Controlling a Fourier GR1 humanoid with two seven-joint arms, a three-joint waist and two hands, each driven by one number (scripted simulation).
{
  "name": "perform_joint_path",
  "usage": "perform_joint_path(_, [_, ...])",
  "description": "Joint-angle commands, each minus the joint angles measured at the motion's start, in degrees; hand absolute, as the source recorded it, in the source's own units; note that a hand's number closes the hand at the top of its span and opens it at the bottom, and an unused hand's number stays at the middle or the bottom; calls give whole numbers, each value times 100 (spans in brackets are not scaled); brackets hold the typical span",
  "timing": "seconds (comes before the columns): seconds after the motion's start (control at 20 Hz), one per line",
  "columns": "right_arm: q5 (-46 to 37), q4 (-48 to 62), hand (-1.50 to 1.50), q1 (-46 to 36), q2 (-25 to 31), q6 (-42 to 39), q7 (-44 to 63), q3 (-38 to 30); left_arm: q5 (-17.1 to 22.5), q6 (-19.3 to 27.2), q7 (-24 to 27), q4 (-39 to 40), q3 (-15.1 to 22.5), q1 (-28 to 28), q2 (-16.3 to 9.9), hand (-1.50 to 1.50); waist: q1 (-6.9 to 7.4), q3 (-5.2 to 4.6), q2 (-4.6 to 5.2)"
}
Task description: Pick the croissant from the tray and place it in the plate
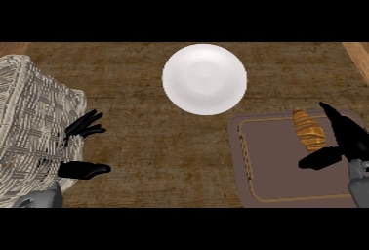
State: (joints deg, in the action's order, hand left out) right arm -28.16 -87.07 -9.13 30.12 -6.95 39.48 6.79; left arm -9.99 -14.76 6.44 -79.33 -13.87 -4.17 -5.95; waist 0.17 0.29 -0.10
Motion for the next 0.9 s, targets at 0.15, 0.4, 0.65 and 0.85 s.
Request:
perform_joint_path(0.15, [-533,1079,-150,-359,-437,223,-412,-62,-16,381,90,357,-108,-187,204,0,2,-29,18])
perform_joint_path(0.4, [-299,1441,150,-297,-212,-180,-1422,-177,-75,229,-152,-369,-34,210,374,0,21,-27,12])
perform_joint_path(0.65, [-511,1637,150,-325,-479,78,-1775,-241,-1,71,279,187,-357,20,94,0,-3,-30,16])
perform_joint_path(0.85, [-765,2009,150,-335,-547,429,-2123,-378,-83,195,-32,190,-221,-257,327,0,-9,-29,17])
